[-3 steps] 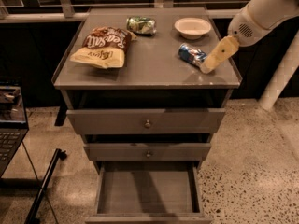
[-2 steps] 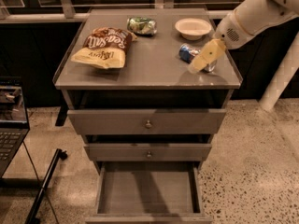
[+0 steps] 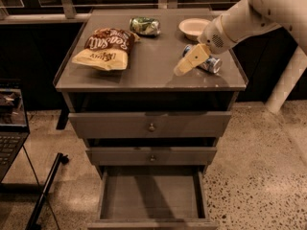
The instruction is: Place redbull can into bottom drawer
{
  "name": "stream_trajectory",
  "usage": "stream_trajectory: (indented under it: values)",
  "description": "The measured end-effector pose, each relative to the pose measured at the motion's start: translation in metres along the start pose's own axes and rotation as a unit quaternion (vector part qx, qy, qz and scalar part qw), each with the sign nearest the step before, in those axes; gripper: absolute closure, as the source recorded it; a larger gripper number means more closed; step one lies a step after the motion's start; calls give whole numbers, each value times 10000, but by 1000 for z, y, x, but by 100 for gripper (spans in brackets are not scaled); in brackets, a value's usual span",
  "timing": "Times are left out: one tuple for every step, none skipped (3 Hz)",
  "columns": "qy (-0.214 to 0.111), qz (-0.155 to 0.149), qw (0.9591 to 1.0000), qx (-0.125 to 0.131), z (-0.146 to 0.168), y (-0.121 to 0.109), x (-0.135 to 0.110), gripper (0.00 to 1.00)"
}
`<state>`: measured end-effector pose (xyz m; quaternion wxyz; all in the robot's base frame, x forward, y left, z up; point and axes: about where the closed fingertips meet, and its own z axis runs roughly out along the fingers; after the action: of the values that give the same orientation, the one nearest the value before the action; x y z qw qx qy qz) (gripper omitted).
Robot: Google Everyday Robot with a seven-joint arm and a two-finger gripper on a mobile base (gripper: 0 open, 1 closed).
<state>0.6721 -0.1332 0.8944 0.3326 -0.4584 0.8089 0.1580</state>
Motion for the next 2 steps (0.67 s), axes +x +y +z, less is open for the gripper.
stream_trajectory:
  values:
    - [-25,-3,10000,19,1,-1,-2,0]
    - [-6,-16,9999,-125,5,-5,-1,0]
